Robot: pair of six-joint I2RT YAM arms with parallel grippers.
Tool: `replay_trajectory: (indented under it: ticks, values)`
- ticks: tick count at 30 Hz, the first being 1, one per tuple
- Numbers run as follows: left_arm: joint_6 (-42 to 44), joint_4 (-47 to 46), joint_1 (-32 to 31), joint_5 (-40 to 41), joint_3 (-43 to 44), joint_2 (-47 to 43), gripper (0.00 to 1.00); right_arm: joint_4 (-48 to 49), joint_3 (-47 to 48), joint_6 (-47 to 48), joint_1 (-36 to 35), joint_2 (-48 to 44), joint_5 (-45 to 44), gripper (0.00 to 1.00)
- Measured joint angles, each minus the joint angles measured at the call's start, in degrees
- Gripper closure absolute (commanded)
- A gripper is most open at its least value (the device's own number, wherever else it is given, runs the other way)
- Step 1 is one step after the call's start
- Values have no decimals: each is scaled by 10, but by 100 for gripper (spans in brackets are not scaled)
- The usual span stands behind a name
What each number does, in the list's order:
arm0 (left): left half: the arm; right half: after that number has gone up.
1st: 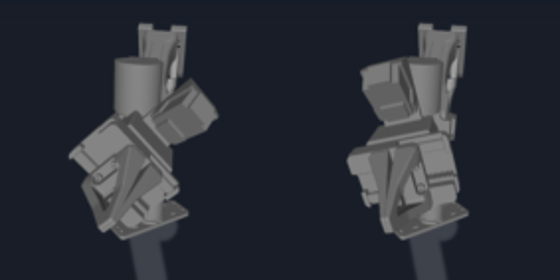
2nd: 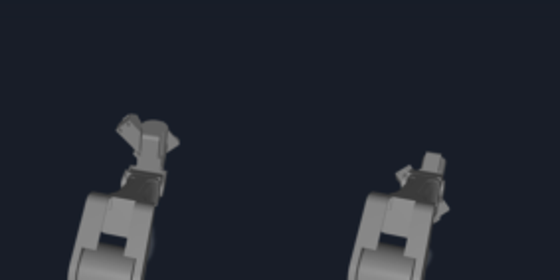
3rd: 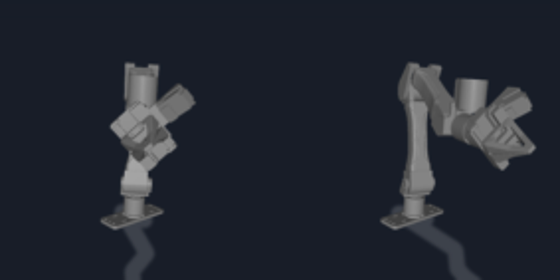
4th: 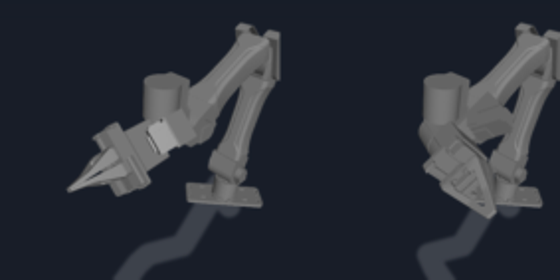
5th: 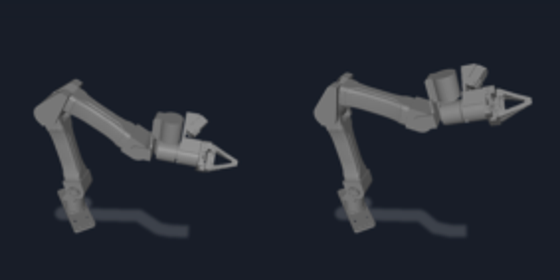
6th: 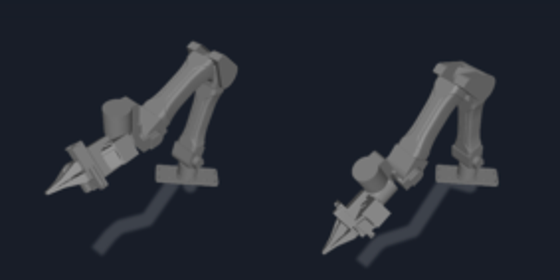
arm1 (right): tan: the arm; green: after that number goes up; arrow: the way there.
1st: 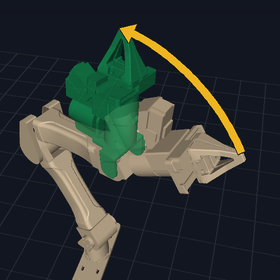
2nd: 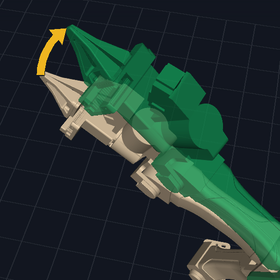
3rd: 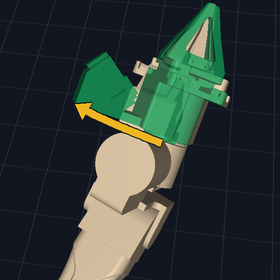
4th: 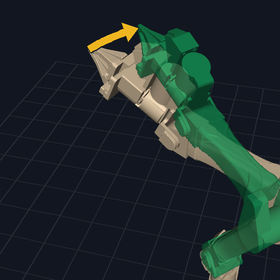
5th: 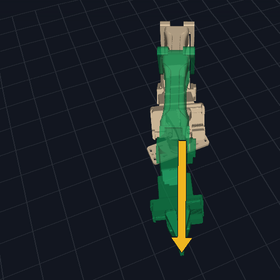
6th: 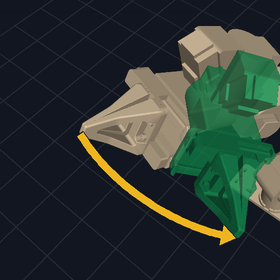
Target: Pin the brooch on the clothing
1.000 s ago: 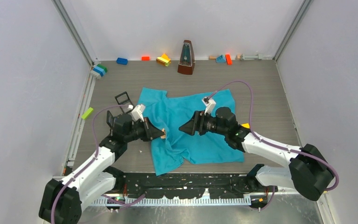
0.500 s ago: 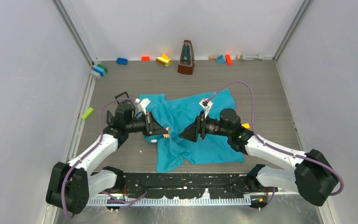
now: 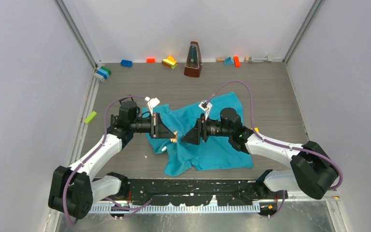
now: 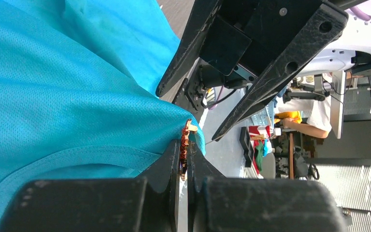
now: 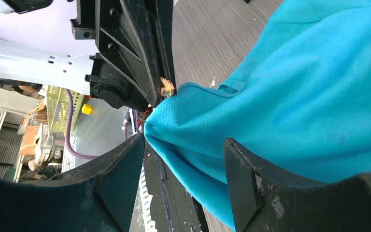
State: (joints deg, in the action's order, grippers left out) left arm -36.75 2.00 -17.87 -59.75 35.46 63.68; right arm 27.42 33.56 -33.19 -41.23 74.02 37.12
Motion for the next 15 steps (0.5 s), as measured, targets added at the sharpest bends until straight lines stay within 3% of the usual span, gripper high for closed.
replay_trajectory:
  ticks: [7, 15]
  values:
    - [-6, -15, 0, -25, 0, 4, 100, 12, 15, -1, 0, 13, 19, 42]
    - [-9, -26, 0, -33, 0, 4, 100, 21, 16, -6, 0, 23, 37, 36]
